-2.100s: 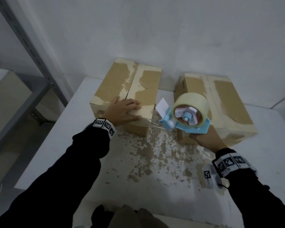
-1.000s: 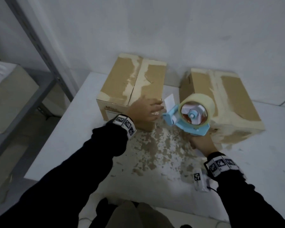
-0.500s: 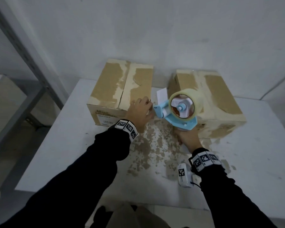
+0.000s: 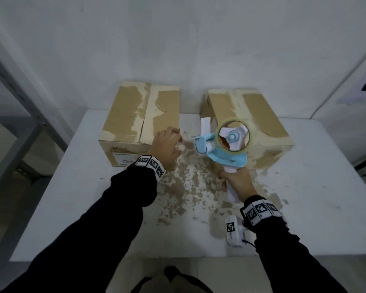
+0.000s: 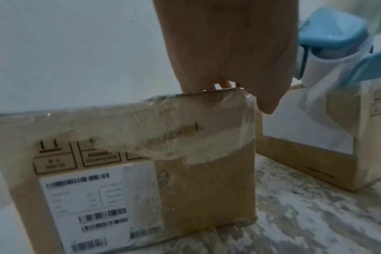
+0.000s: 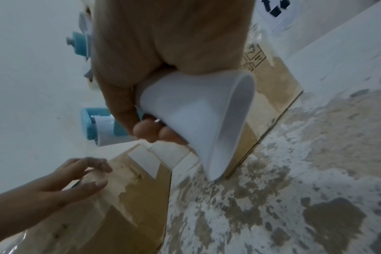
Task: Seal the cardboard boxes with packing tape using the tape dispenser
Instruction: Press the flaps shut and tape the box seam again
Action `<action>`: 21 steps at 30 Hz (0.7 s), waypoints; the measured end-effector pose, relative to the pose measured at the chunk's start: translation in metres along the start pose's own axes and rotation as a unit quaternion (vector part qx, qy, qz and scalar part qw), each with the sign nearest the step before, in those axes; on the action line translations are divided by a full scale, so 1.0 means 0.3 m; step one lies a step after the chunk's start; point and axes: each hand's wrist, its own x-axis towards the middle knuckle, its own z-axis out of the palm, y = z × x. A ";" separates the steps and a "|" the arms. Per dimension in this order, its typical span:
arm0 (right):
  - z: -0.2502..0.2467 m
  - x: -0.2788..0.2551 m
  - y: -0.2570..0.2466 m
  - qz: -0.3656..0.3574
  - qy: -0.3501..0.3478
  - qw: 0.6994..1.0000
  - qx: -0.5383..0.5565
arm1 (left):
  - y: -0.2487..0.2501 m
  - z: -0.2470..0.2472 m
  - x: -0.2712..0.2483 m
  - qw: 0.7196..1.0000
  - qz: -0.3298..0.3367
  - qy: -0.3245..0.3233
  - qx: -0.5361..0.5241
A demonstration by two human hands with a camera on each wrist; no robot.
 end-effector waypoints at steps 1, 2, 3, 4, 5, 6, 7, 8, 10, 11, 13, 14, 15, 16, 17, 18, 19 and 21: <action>-0.014 -0.004 0.000 -0.007 0.012 1.000 0.001 | -0.001 0.000 -0.004 1.000 0.005 -0.003 -0.003; -0.028 -0.005 0.005 -0.013 0.024 1.000 -0.001 | 0.001 -0.001 -0.007 1.000 0.008 -0.010 -0.002; -0.038 -0.017 0.002 -0.015 0.039 0.999 -0.002 | 0.003 -0.004 -0.011 1.000 0.011 -0.019 0.001; -0.045 -0.027 -0.001 -0.012 0.058 0.998 -0.001 | 0.005 -0.008 -0.012 1.000 0.012 -0.029 0.003; -0.054 -0.036 0.001 -0.014 0.075 0.997 -0.002 | 0.007 -0.012 -0.015 0.999 0.014 -0.037 0.002; -0.062 -0.044 0.001 -0.018 0.092 0.996 -0.006 | 0.005 -0.017 -0.017 0.999 0.015 -0.045 -0.002; -0.066 -0.054 -0.007 -0.022 0.109 0.994 -0.008 | 0.002 -0.023 -0.018 0.999 0.018 -0.051 -0.004; -0.076 -0.057 -0.005 -0.021 0.119 0.993 -0.007 | -0.002 -0.028 -0.019 0.998 0.020 -0.058 -0.006; -0.086 -0.066 -0.001 -0.017 0.132 0.991 0.002 | -0.009 -0.040 -0.024 0.997 0.027 -0.064 -0.013; -0.088 -0.071 0.004 -0.015 0.142 0.990 0.006 | -0.013 -0.045 -0.025 0.997 0.031 -0.065 -0.019; -0.089 -0.088 0.008 -0.018 0.161 0.987 0.017 | -0.019 -0.053 -0.027 0.997 0.035 -0.070 -0.023; -0.090 -0.093 0.016 -0.014 0.167 0.985 0.034 | -0.021 -0.055 -0.027 0.997 0.037 -0.071 -0.022; -0.092 -0.096 0.023 -0.006 0.175 0.983 0.061 | -0.021 -0.055 -0.027 0.996 0.039 -0.071 -0.021; -0.096 -0.101 0.029 0.007 0.185 0.979 0.088 | -0.020 -0.055 -0.028 0.997 0.038 -0.072 -0.018; -0.104 -0.106 0.033 0.020 0.199 0.973 0.112 | -0.018 -0.052 -0.030 0.997 0.036 -0.074 -0.012; -0.119 -0.109 0.037 0.030 0.214 0.967 0.137 | -0.015 -0.050 -0.032 0.997 0.032 -0.077 -0.005; -0.138 -0.111 0.036 0.037 0.230 0.959 0.163 | -0.010 -0.047 -0.033 0.997 0.026 -0.079 0.002; -0.185 -0.099 0.032 0.046 0.282 0.937 0.204 | 0.003 -0.043 -0.030 0.997 0.008 -0.079 0.009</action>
